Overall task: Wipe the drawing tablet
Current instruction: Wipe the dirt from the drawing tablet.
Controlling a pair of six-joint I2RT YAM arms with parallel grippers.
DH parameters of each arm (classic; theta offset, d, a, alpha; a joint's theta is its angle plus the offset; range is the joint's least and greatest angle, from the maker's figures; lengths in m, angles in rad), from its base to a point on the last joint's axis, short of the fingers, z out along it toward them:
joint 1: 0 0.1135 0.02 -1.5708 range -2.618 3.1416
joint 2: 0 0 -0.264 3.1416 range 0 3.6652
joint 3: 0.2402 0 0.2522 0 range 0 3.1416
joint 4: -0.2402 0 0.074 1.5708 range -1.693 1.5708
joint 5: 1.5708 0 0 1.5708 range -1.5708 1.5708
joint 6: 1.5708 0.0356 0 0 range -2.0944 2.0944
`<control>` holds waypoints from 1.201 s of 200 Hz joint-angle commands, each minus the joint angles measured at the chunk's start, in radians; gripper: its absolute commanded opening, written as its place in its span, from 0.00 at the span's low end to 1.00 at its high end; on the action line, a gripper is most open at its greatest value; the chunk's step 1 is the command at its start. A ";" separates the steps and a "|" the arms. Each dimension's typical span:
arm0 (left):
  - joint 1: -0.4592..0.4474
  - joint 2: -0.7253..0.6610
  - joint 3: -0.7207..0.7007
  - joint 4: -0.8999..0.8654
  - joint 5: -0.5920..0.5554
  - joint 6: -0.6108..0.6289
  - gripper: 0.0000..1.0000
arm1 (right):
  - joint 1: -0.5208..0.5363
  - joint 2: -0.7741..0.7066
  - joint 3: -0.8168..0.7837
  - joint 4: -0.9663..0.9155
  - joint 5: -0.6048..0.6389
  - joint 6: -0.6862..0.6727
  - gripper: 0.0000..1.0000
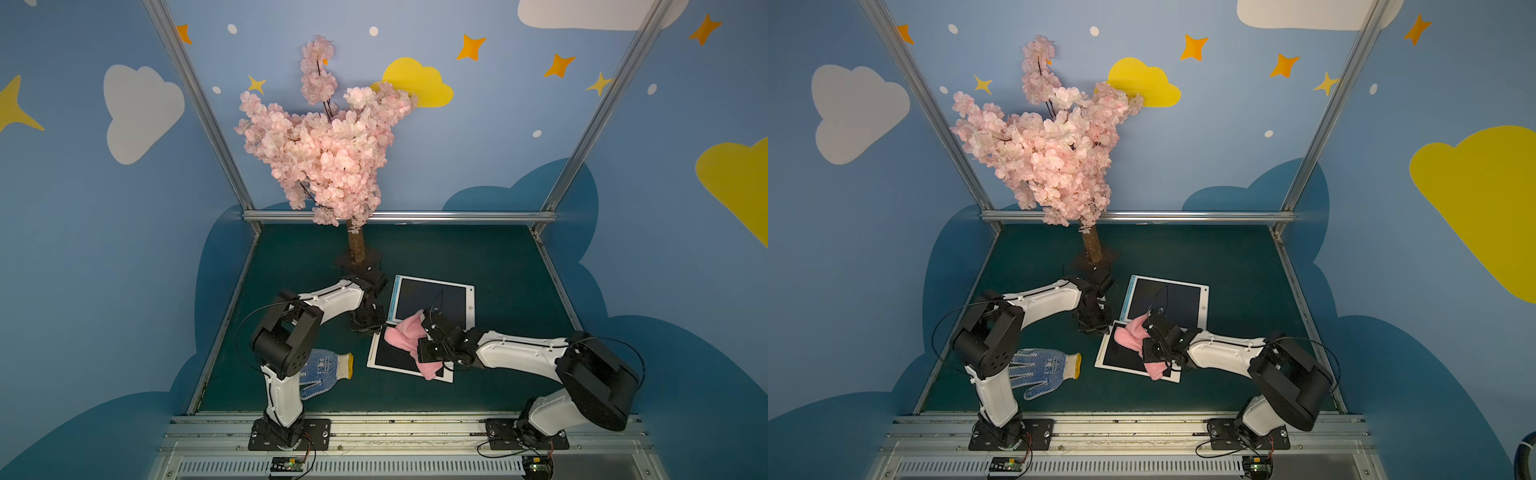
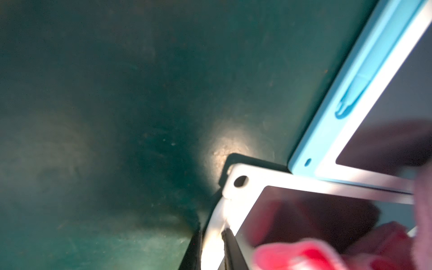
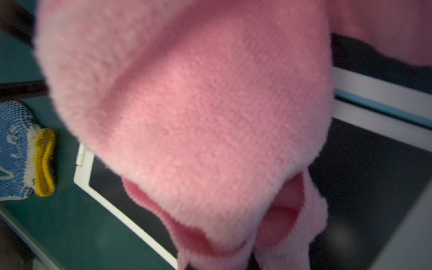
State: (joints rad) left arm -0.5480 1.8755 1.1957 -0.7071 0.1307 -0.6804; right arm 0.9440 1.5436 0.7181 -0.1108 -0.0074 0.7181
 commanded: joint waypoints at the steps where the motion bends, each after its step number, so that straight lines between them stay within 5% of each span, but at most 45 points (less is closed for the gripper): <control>1: -0.021 0.061 -0.024 0.043 0.007 -0.001 0.19 | 0.006 0.059 0.034 -0.044 -0.048 0.003 0.00; 34: -0.020 0.063 -0.022 0.043 0.007 0.001 0.19 | -0.022 0.131 0.116 -0.187 -0.023 -0.026 0.00; 89: -0.018 0.069 -0.011 0.039 0.007 0.005 0.19 | -0.242 -0.045 -0.080 -0.243 -0.006 -0.068 0.00; 117: -0.018 0.070 -0.010 0.040 0.007 0.005 0.19 | -0.189 0.012 -0.053 -0.185 -0.051 -0.057 0.00; 148: -0.018 0.073 -0.010 0.042 0.014 0.004 0.19 | -0.069 0.211 0.198 -0.179 -0.061 -0.035 0.00; 170: -0.018 0.072 -0.013 0.041 0.011 0.004 0.19 | -0.078 0.277 0.267 -0.168 -0.078 -0.005 0.00; 240: -0.018 0.071 -0.015 0.042 0.012 0.005 0.19 | -0.326 -0.053 -0.121 -0.216 -0.059 -0.099 0.00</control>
State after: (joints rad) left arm -0.5480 1.8797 1.2018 -0.7139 0.1307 -0.6792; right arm 0.6815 1.5772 0.7460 -0.1444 -0.1268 0.6800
